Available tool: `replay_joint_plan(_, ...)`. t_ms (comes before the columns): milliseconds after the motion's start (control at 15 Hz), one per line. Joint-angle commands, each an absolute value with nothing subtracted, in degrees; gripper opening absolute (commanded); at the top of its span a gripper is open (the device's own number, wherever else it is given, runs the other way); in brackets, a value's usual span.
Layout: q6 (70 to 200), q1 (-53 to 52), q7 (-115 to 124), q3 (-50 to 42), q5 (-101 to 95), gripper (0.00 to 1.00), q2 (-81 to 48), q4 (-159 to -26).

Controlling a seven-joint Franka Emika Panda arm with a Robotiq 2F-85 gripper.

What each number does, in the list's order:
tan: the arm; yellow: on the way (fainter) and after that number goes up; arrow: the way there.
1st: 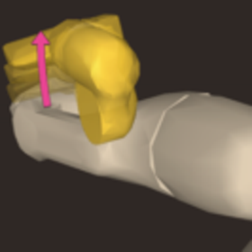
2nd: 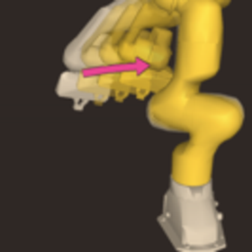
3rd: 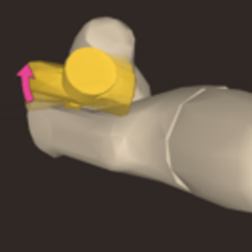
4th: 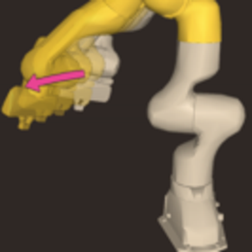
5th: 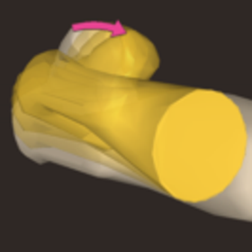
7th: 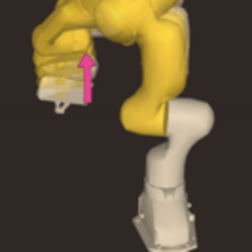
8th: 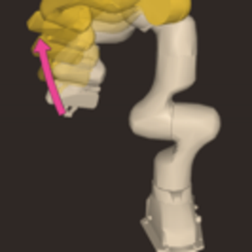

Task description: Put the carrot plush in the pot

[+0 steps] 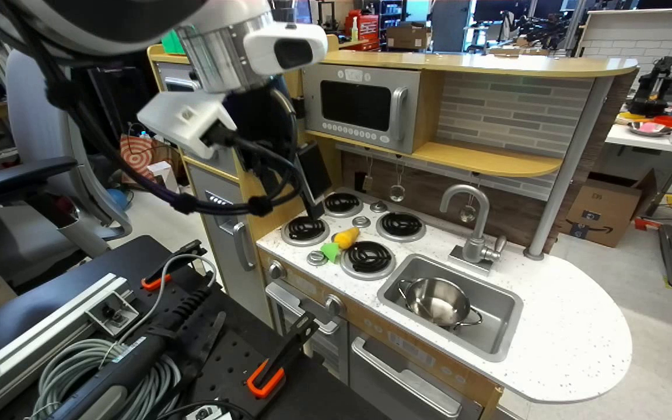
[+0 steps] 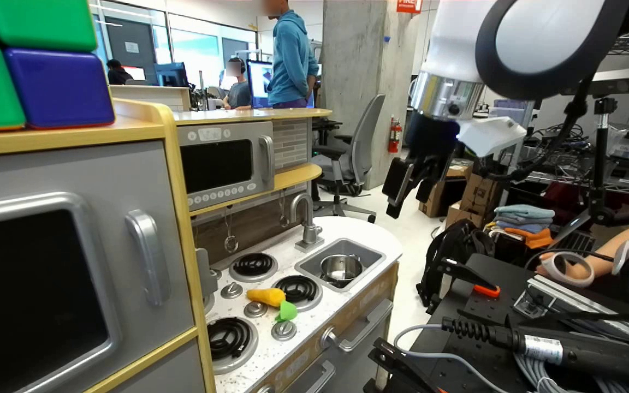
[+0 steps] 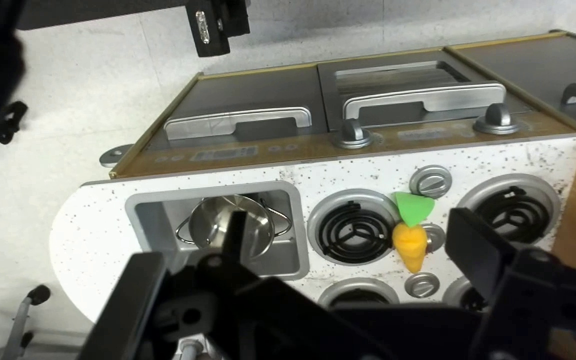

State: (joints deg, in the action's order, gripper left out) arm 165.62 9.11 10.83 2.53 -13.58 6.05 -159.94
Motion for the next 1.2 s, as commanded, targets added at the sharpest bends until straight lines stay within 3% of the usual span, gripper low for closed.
replay_joint_plan(0, 166.89, 8.16, 11.73, 0.64, -13.1, 1.0, -0.48, -155.73)
replay_joint_plan(67, 166.25, 6.62, 5.54, 0.52, -5.43, 1.0, 0.45, -156.52)
replay_joint_plan(133, 167.25, 7.36, 11.25, -0.42, -12.46, 1.0, -0.02, -157.06)
replay_joint_plan(467, 168.99, 6.09, 10.33, -0.92, -11.37, 1.0, -0.78, -157.59)
replay_joint_plan(733, 172.7, 6.43, 28.64, -3.06, -26.89, 1.0, -10.02, -152.64)
replay_joint_plan(1133, 177.44, -6.77, 50.96, -14.61, -36.16, 1.0, -29.65, -137.09)
